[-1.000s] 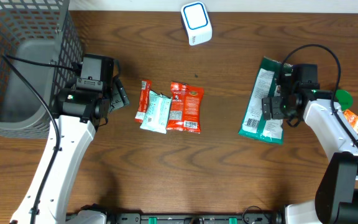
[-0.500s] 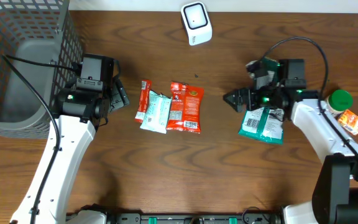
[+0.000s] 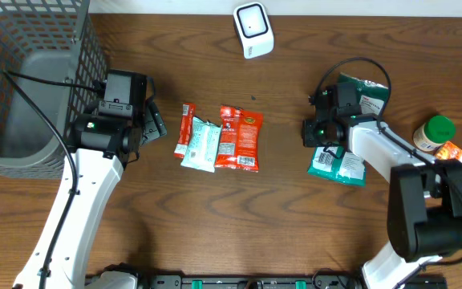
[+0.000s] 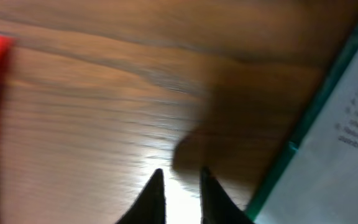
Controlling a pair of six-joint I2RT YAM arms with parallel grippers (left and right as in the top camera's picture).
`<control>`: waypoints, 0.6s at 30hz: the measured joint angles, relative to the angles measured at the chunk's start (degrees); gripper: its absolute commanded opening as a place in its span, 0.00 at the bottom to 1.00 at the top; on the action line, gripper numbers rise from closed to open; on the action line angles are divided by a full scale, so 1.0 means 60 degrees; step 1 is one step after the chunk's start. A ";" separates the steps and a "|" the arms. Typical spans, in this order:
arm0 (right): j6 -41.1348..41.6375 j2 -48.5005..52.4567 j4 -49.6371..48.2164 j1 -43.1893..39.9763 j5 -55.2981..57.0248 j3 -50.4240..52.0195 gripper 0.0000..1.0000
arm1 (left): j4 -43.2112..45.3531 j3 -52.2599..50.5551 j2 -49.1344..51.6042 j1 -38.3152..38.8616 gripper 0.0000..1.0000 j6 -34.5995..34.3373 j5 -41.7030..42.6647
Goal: Scan the item barcode
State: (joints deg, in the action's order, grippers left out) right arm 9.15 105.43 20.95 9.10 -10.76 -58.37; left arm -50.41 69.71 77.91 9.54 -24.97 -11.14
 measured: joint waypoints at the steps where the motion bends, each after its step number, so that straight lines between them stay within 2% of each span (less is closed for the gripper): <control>1: 0.0047 0.0102 0.0018 -0.0025 0.0168 0.0000 0.05 | 0.0000 0.0000 0.0000 0.0000 0.87 0.0000 0.0004; 2: 0.0095 0.0095 0.0004 -0.0080 0.0324 -0.0007 0.02 | 0.0000 0.0000 0.0000 0.0000 0.87 0.0000 0.0004; 18: 0.0160 0.0011 0.0969 -0.2586 0.1122 -0.0138 0.01 | 0.0000 0.0000 0.0000 0.0000 0.87 0.0000 0.0000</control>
State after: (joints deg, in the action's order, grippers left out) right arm 10.11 105.49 26.76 -6.42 -4.03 -59.20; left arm -50.41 69.71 77.91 9.54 -24.97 -11.14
